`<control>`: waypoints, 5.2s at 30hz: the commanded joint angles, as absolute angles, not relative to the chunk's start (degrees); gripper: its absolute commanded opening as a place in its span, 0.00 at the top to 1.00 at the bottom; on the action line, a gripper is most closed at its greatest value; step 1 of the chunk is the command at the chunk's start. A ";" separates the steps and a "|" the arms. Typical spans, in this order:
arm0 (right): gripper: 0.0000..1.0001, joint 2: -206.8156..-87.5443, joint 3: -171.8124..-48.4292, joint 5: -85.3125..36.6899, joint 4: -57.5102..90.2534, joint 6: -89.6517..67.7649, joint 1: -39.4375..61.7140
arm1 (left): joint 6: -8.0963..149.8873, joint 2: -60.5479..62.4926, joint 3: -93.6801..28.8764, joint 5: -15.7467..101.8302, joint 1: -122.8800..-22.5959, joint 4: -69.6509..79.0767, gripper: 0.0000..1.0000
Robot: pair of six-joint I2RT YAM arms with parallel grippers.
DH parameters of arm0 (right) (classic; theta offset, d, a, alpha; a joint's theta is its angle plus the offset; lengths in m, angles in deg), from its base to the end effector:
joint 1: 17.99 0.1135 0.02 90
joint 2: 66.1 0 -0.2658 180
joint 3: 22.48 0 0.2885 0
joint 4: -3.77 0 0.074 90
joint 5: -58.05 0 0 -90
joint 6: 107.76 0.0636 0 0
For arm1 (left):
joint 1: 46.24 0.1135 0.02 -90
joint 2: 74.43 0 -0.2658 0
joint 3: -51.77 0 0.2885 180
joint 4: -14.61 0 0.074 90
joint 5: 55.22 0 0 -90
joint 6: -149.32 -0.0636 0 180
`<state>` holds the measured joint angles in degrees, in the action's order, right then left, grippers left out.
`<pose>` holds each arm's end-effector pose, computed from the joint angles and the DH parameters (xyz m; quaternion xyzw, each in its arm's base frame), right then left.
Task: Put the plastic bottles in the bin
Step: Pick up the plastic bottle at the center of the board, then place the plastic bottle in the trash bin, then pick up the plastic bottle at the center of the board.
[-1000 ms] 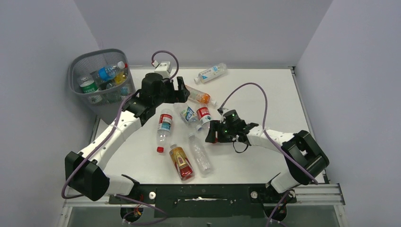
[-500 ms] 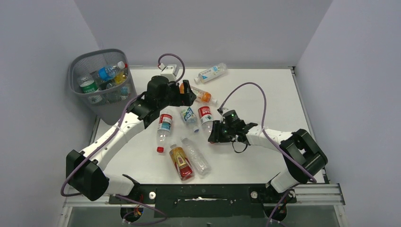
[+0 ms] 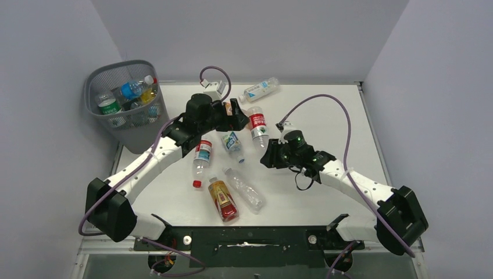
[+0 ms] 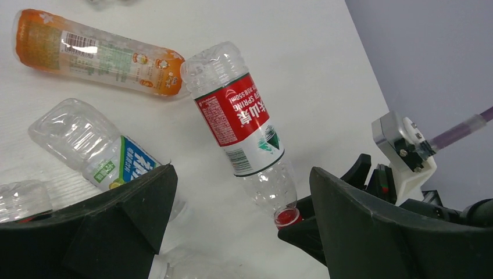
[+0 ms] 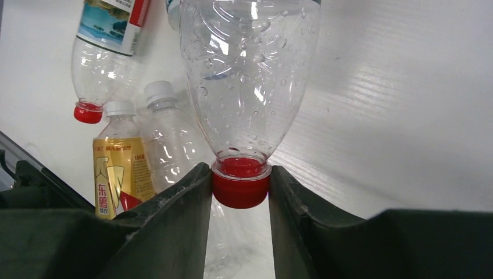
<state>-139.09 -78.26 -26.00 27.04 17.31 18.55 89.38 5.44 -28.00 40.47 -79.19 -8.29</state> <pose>0.2550 0.1971 0.1932 -0.0334 0.9065 0.2829 0.3116 0.3223 -0.2164 0.3210 0.0484 0.8319 -0.3234 0.4484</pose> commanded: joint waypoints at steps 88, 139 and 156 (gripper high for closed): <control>0.06 -134.45 -83.17 -33.57 23.76 14.13 29.56 | 95.41 5.69 -52.95 58.23 -18.37 -1.63 0.62; 0.02 -140.90 -80.69 -32.07 24.87 9.69 28.24 | 81.27 4.16 -57.78 41.72 -48.95 -19.19 0.16; 0.01 -147.57 -79.76 -35.27 29.51 6.60 32.43 | 80.41 3.33 -44.45 39.78 -64.09 -18.27 0.16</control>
